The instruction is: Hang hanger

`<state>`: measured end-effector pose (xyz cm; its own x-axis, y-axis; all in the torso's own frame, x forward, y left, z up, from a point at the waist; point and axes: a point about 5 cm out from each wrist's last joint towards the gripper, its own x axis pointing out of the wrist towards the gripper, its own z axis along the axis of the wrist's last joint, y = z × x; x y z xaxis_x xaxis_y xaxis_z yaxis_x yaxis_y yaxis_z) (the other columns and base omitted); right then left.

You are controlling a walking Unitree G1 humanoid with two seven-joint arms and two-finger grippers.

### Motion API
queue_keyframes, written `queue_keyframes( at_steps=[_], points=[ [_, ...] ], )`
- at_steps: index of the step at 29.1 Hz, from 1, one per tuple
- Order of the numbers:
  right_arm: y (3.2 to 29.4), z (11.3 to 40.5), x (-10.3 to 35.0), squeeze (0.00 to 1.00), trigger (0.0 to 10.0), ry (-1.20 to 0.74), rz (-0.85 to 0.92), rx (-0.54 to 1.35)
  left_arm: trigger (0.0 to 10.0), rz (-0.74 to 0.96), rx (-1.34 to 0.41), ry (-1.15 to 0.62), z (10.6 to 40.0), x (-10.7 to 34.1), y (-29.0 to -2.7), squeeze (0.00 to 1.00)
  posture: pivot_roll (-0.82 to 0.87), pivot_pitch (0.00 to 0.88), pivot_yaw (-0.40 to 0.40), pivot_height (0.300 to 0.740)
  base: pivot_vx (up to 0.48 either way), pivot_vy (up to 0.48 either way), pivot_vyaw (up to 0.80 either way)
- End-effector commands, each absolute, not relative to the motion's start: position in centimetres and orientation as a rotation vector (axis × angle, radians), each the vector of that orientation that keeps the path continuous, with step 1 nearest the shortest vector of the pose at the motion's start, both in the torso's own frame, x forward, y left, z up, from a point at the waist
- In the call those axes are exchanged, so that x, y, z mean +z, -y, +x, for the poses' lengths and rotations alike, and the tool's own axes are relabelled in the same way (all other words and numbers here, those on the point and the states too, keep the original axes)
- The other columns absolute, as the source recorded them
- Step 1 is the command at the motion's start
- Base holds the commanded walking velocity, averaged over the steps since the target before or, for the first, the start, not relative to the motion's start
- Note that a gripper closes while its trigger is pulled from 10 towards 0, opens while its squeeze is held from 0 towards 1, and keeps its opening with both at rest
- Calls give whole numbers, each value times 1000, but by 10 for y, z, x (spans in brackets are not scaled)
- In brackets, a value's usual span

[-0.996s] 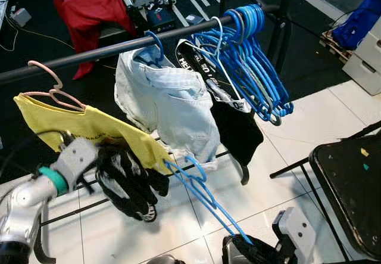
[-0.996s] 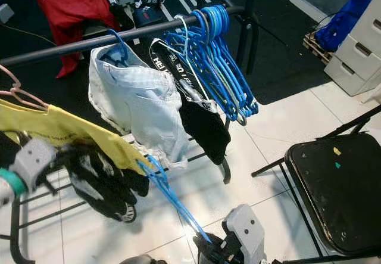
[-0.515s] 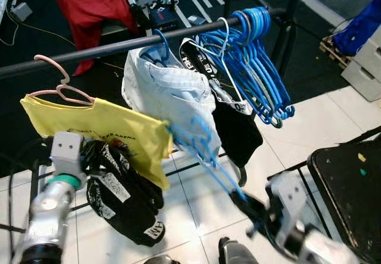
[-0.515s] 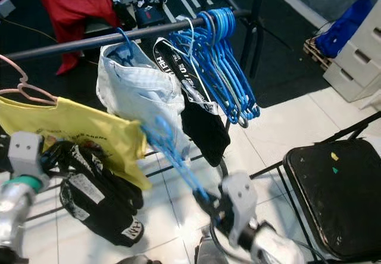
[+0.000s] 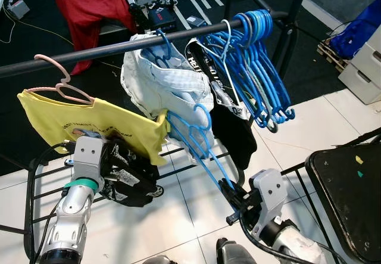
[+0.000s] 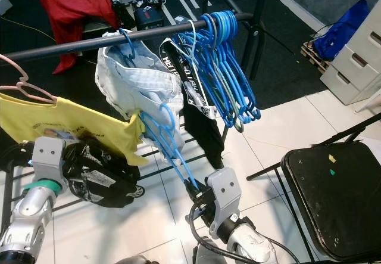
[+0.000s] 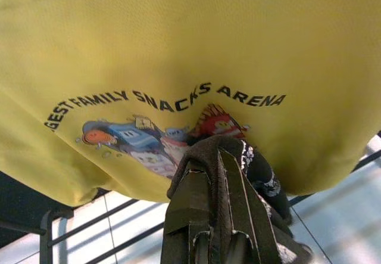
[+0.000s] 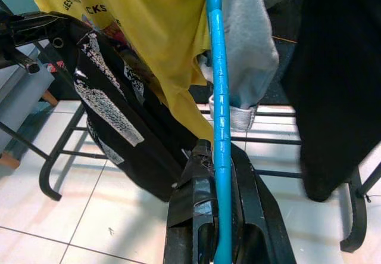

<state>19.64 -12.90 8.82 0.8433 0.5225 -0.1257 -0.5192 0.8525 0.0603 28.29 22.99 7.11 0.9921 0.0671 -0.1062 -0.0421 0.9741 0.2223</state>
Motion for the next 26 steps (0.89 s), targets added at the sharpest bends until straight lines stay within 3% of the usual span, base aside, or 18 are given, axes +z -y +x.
queue_keyframes(
  at_steps=[1, 26],
  points=[
    [130, 199, 88, 0, 10000, -124, 26, 535, 10000, 238, 67, -78, 284, 76, -231, 0, -135, 80, 92, 740, 0, 0, 0],
    [128, 208, 92, 0, 10000, -68, 73, 489, 10000, 289, 52, -47, 284, 81, -227, 0, -128, 78, 96, 740, -310, 0, 0]
  ],
)
